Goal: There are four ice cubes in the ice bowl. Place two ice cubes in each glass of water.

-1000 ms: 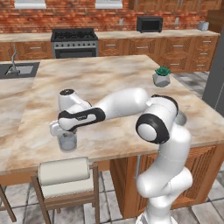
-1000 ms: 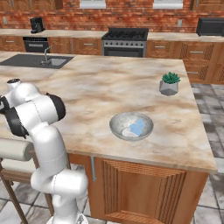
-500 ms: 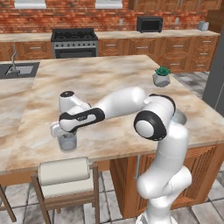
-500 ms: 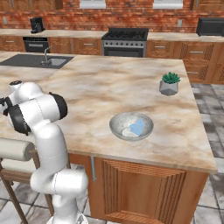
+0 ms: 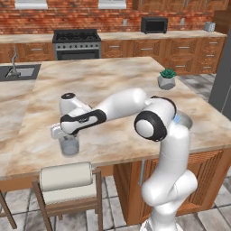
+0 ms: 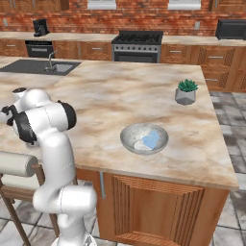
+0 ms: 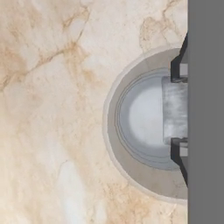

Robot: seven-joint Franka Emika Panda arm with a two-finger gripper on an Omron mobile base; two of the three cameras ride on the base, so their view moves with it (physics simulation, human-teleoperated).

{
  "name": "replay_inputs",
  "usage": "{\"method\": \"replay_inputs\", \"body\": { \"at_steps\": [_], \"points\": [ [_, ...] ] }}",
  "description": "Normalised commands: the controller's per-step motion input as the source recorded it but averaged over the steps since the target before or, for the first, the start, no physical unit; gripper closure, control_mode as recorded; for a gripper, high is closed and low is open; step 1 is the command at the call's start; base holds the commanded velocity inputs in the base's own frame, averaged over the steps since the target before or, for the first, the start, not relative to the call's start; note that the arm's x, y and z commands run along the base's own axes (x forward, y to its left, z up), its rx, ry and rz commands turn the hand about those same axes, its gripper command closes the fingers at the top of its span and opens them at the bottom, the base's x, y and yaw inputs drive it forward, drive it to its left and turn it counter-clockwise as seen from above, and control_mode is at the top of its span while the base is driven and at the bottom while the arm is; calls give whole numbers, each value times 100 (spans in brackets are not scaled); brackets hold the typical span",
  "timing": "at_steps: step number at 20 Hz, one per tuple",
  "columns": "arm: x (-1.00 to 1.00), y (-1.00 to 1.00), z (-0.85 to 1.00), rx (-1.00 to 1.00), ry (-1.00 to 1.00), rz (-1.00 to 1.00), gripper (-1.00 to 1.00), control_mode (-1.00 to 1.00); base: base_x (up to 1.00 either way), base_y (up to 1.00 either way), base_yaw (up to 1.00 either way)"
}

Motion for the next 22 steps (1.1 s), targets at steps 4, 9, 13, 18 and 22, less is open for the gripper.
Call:
{"method": "replay_inputs", "body": {
  "at_steps": [4,9,13,18,22],
  "points": [
    [2,8,-13,-2,0,0,-100,-100,0,0,0],
    [0,1,-23,-2,0,0,-100,-100,0,0,0],
    [7,0,-11,0,0,0,-100,-100,0,0,0],
    [10,0,0,0,0,0,-100,-100,0,0,0],
    [16,0,3,0,0,0,-100,-100,0,0,0]
  ]
}}
